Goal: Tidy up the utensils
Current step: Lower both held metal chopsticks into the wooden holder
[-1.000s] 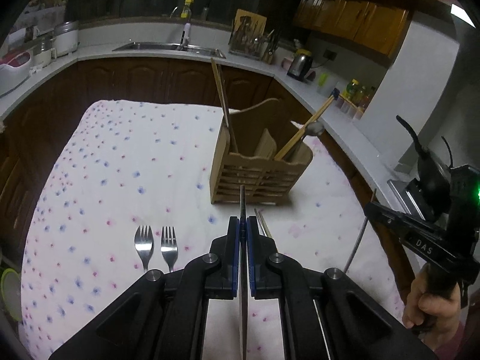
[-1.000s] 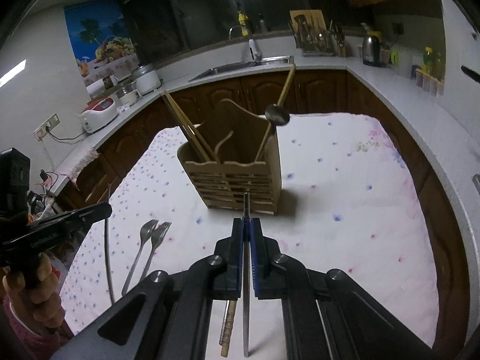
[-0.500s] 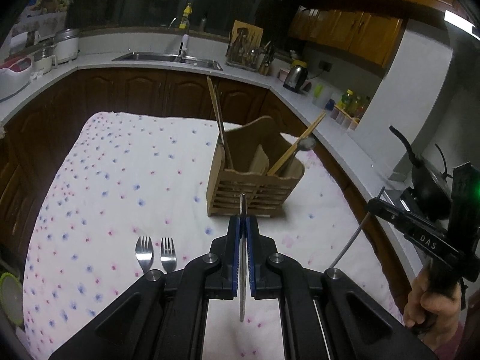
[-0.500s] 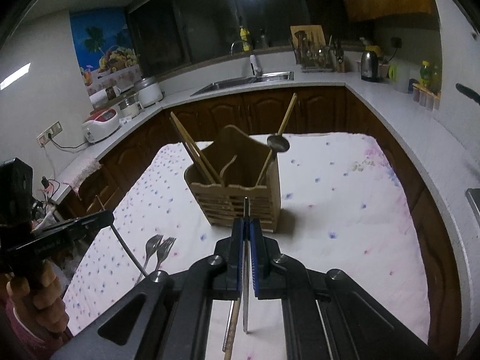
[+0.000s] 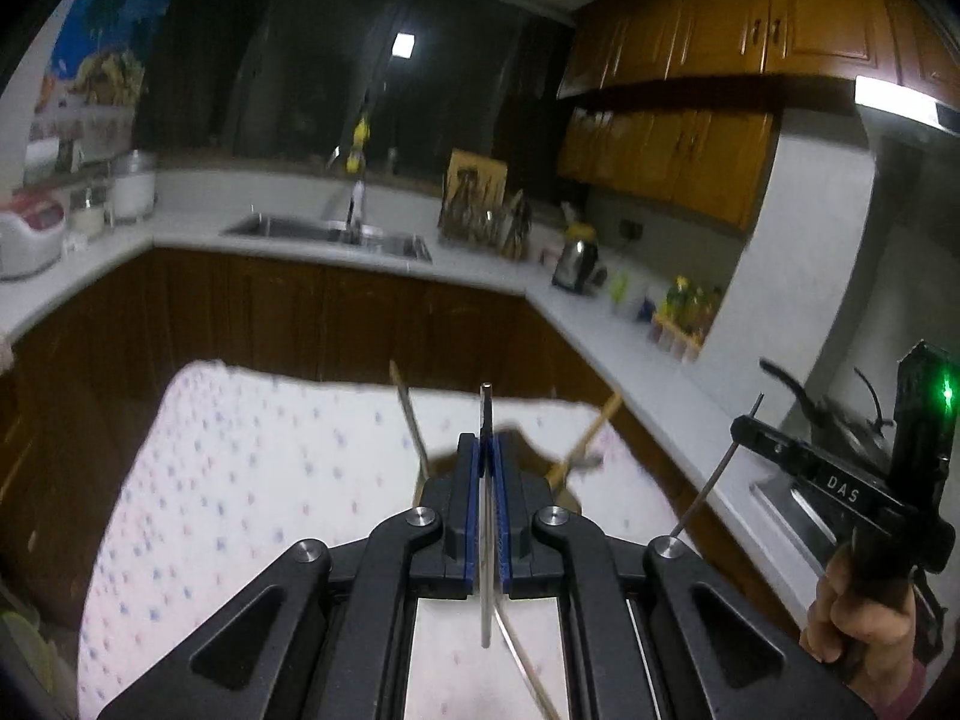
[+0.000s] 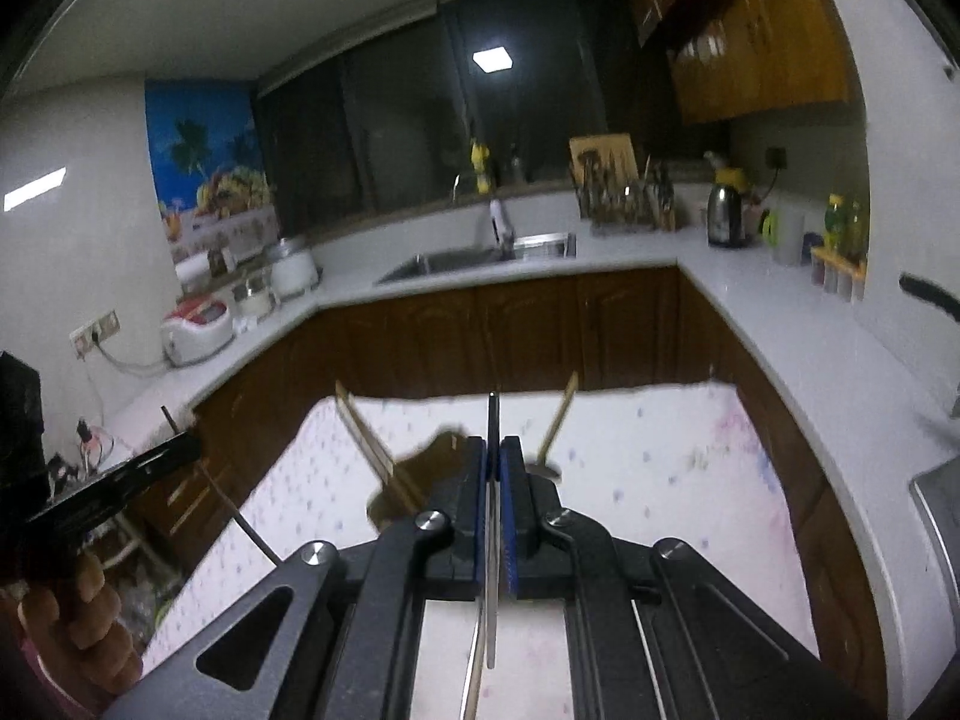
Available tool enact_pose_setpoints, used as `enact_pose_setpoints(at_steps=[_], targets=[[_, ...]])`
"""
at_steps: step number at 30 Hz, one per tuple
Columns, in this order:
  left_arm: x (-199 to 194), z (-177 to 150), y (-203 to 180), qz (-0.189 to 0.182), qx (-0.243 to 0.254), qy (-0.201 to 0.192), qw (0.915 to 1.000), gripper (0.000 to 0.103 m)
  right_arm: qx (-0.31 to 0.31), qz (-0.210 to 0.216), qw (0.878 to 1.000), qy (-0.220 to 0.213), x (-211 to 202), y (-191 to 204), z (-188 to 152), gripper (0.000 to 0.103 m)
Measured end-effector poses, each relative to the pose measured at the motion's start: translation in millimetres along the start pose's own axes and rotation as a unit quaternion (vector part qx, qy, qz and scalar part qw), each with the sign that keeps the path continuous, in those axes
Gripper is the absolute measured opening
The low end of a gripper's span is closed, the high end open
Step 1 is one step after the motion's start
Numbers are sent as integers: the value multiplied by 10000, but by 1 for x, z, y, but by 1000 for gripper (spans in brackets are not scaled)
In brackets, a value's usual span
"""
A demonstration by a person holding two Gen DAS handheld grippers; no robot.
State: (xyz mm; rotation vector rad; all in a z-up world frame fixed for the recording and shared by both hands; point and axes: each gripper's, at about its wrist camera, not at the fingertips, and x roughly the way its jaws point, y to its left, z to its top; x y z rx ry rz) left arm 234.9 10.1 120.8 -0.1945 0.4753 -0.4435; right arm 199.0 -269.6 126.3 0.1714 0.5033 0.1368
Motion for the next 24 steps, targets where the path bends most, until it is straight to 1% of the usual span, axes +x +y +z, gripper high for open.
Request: enact_pose_setpoints(at_steps=[5,8,11,17,19,21,24], targets=[[13,21,-4,39,51,-323,9995,3,111,56,9994,-335,12,-1,34,4],[22,24,-4,104,91,-420,9990,3,94,40,9988,-469,17,0,46,4],[32,19,-4,144,102,-472,9987,3,79,9,9985,-550,26,-1,54,4],[59,6,-11,345,195,-501,9980,3,69,-75,9989,-452,54,-4,48,4],[68,3,-13,359,218,-468,9980,3,135,-65,9992,-364,67,-8,43,4],[77,-5,-14,363,209,-432,9982,3,171,-82,9992,-341,74,-8,39,4],[90,-7,-11,397,142,-326,9986,3,249,-71,9992,-295,82,-11,28,4]])
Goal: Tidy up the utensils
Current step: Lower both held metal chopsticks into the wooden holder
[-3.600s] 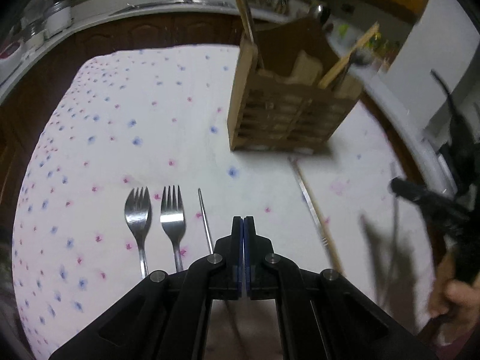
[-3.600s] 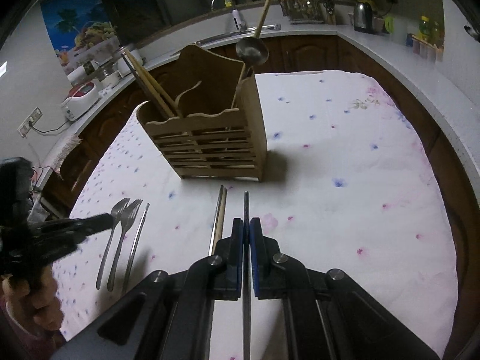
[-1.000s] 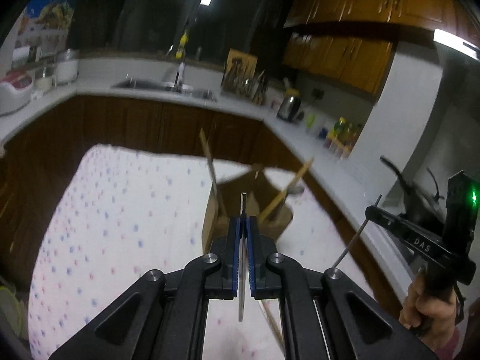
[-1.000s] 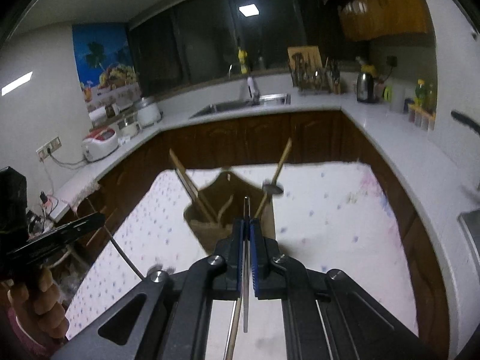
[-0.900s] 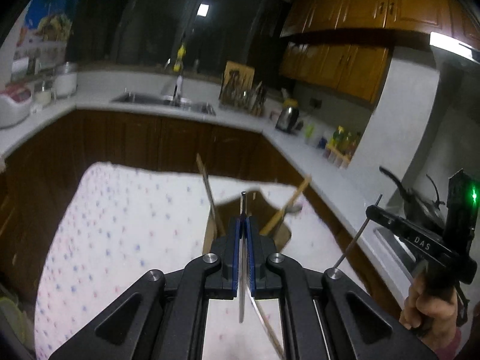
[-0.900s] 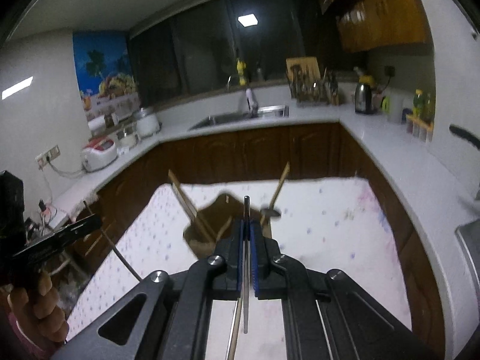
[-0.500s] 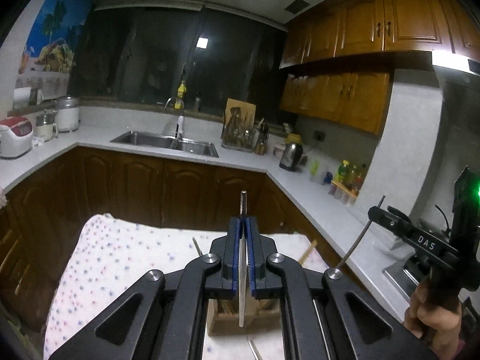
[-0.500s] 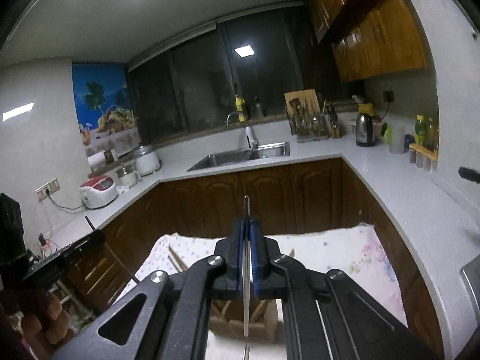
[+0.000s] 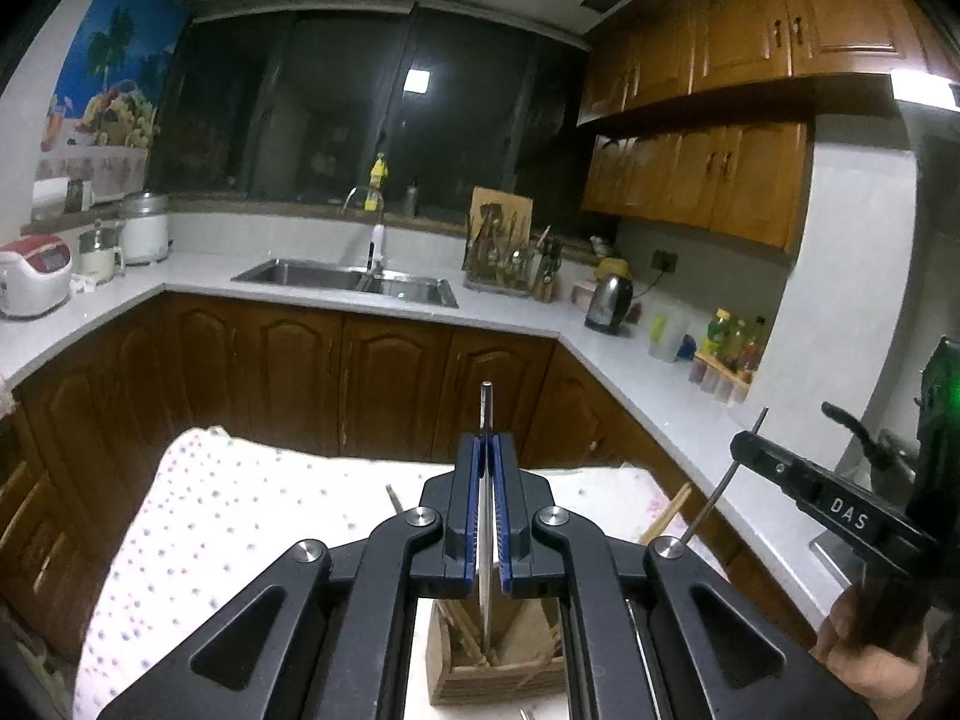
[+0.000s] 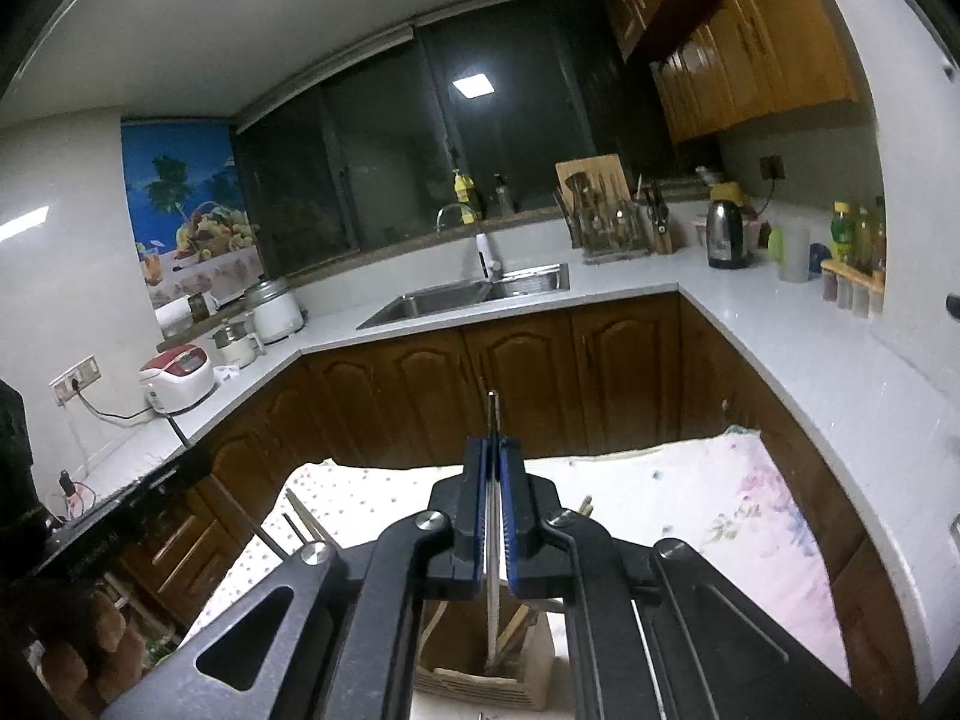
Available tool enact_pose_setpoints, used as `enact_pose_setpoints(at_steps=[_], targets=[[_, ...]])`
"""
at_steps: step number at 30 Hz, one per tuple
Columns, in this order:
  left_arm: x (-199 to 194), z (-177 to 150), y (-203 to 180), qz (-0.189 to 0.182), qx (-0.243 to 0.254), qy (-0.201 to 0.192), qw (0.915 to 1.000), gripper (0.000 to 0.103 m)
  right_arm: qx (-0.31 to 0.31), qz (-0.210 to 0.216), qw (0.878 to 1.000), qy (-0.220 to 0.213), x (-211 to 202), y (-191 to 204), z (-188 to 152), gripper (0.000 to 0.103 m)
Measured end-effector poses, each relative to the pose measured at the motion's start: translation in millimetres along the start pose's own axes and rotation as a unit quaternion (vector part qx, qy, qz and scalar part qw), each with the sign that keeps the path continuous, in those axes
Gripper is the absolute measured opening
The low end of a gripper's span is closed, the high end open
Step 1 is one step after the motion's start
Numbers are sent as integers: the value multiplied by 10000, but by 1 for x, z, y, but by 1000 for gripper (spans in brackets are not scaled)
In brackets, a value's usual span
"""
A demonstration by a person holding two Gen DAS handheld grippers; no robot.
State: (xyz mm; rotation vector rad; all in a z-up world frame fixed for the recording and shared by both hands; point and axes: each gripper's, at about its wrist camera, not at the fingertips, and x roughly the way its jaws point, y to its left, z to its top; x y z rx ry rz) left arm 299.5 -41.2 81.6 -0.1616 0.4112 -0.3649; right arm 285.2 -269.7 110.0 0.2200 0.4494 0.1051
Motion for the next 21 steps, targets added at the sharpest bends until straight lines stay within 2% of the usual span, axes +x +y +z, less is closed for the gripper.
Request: enact_pose_setpoints(at_steps=[8,21], targets=[[28,-9,9,29,-224,387,9990,3,130,-76,9998,163,14,-10,-24,4],[49,-7,25,108,-521,716,9960,3,581,-107,9972,458,28,-29,-52,5]])
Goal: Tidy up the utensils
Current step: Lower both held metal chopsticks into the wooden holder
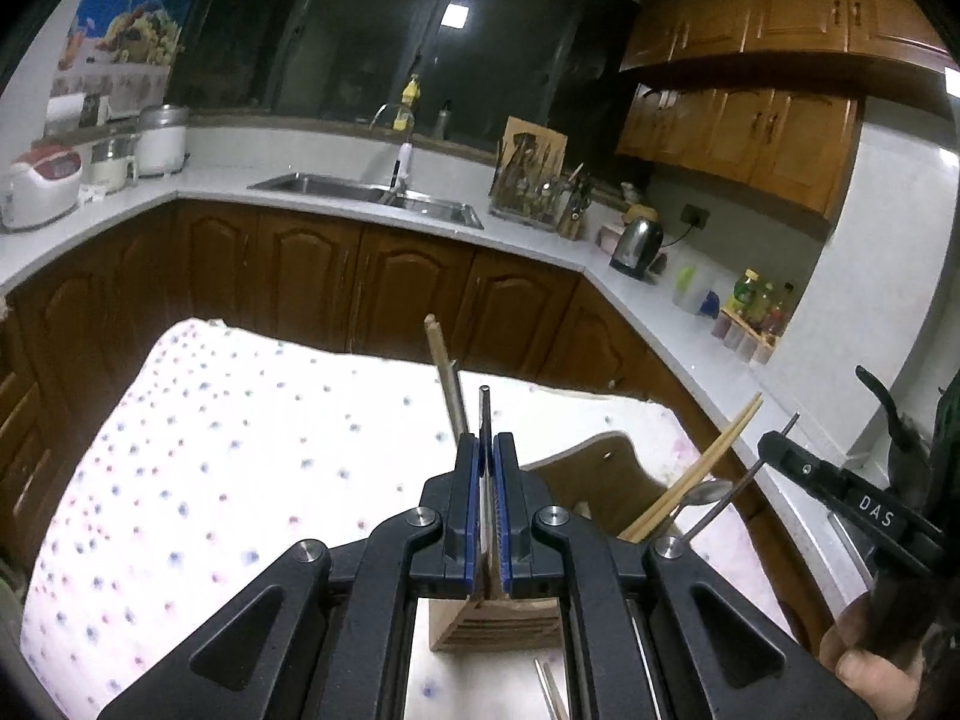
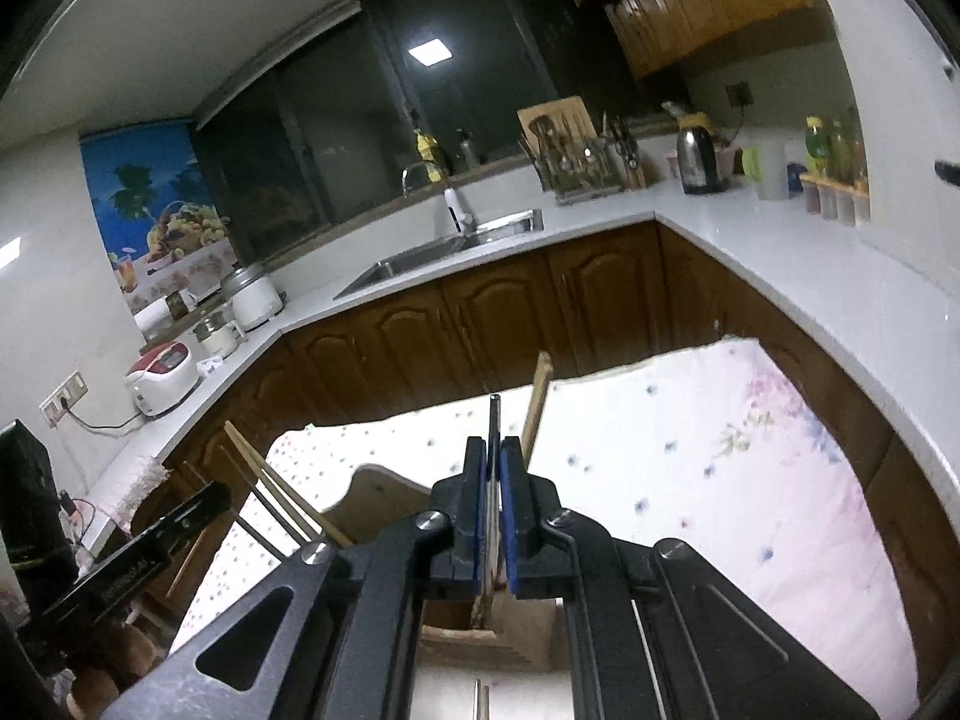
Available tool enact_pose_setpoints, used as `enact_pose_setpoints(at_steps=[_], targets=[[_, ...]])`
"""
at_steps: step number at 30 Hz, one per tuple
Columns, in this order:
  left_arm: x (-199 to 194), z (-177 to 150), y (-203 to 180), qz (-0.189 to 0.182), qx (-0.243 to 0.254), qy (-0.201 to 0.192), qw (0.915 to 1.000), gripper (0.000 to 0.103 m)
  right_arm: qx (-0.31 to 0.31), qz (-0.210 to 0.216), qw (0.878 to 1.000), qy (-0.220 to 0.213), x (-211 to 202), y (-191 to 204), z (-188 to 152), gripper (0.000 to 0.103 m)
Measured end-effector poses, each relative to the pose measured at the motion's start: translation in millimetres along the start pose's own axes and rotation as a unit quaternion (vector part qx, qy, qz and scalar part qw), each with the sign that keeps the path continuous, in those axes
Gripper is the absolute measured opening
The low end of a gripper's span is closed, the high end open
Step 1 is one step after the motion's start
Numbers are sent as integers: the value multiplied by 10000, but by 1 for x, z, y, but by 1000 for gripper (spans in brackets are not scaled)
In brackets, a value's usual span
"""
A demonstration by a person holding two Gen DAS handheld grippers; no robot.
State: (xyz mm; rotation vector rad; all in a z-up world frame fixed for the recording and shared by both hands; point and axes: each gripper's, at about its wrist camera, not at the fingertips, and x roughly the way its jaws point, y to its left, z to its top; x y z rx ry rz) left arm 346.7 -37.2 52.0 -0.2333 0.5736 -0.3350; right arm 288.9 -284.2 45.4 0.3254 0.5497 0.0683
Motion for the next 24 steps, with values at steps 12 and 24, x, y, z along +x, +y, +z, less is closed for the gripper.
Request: enact_pose_setpoints(at_steps=[12,24], targets=[[4,2,-4,58,58,-6,10000,3,53,-14,9996,266,10,-7,-6,5],[7,0,-2,81,-48,42,9999,4,167,63,9993,328,13,-9,-8,6]])
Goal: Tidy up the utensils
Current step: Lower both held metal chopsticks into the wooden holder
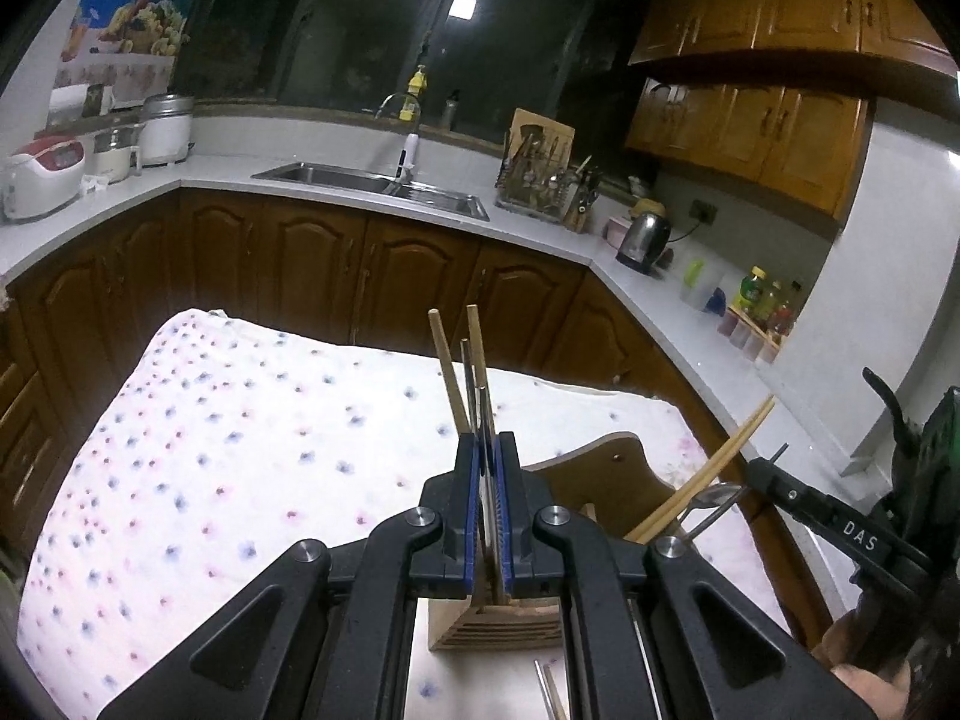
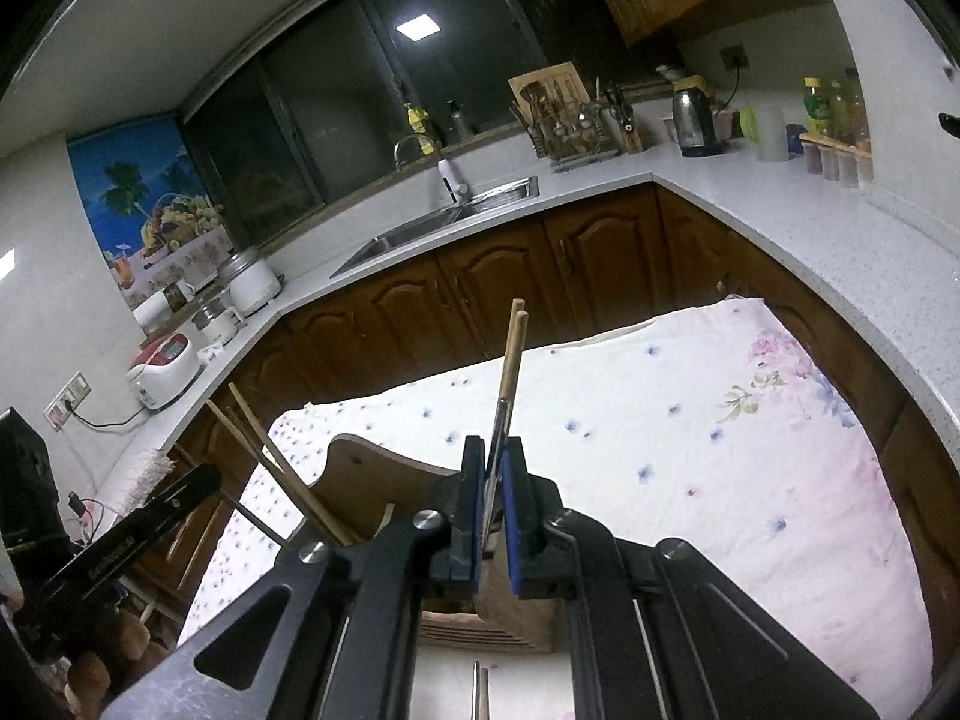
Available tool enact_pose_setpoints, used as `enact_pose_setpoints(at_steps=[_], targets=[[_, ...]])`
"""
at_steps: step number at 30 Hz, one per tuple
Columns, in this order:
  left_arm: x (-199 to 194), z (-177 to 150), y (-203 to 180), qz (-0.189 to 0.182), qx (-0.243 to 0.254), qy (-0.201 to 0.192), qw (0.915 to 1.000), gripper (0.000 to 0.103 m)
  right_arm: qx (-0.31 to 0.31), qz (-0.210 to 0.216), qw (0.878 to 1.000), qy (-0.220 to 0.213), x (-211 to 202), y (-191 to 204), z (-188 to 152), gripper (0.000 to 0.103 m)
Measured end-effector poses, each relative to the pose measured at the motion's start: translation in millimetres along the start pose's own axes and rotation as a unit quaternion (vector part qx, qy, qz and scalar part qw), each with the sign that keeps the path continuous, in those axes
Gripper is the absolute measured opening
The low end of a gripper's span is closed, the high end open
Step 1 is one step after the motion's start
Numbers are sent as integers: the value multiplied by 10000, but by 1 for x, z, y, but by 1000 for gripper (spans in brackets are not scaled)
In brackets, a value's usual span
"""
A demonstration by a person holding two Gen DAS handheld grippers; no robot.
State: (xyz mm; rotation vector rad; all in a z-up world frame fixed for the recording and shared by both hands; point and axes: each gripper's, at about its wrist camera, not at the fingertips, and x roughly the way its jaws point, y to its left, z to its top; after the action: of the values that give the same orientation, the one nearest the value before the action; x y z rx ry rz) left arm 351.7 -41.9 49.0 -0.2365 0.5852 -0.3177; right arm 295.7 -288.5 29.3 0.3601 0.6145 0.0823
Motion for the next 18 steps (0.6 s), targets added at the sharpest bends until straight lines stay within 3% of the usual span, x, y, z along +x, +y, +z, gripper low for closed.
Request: enact_pose_setpoints(at_steps=[18], targets=[[8,5,-6,118,101,48,9999,5,-163,-57,9998,58,8,-2,6,6]])
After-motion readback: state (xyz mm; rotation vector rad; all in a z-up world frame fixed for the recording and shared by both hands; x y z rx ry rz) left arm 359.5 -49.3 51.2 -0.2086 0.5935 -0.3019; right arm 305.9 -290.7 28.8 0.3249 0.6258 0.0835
